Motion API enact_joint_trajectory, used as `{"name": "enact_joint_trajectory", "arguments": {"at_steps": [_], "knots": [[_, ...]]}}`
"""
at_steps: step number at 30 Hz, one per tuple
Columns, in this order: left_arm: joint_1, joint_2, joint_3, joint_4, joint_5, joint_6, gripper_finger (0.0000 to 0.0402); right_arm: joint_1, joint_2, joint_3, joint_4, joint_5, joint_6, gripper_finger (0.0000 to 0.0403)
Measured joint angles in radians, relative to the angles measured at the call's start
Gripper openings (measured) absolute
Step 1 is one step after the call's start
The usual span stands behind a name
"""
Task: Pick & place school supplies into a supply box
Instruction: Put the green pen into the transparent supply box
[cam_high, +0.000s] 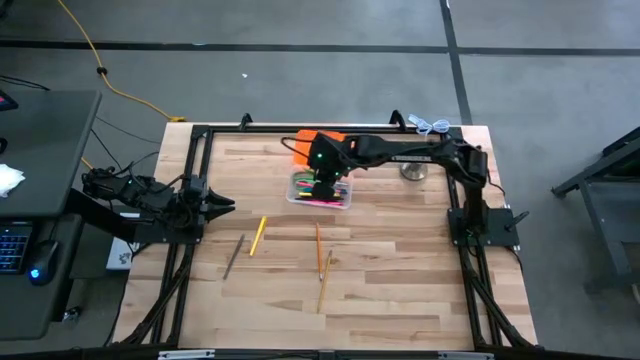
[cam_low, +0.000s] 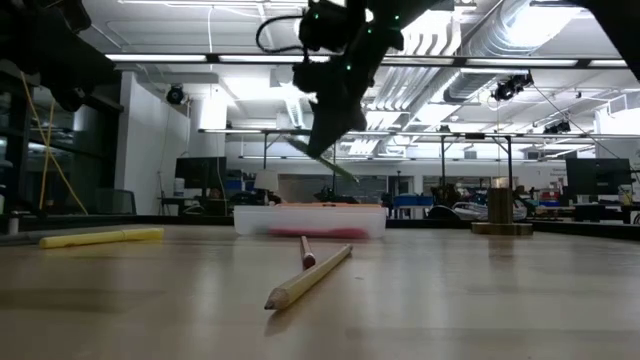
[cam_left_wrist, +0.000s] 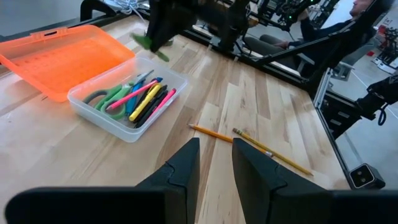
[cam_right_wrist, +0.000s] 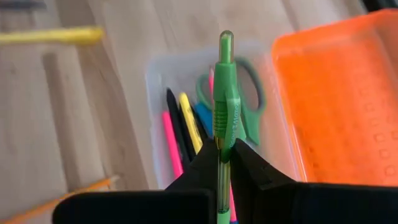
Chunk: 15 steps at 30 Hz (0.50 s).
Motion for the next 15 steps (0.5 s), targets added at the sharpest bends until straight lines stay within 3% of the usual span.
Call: {"name": "enact_joint_trajectory", "arguments": {"at_steps": [15], "knots": [[0.000,0.000,0.000,-0.001,0.000,0.000,0.0122,-0.015,0.108,0.001,-0.027,-0.004,-0.073,0.0007]]}}
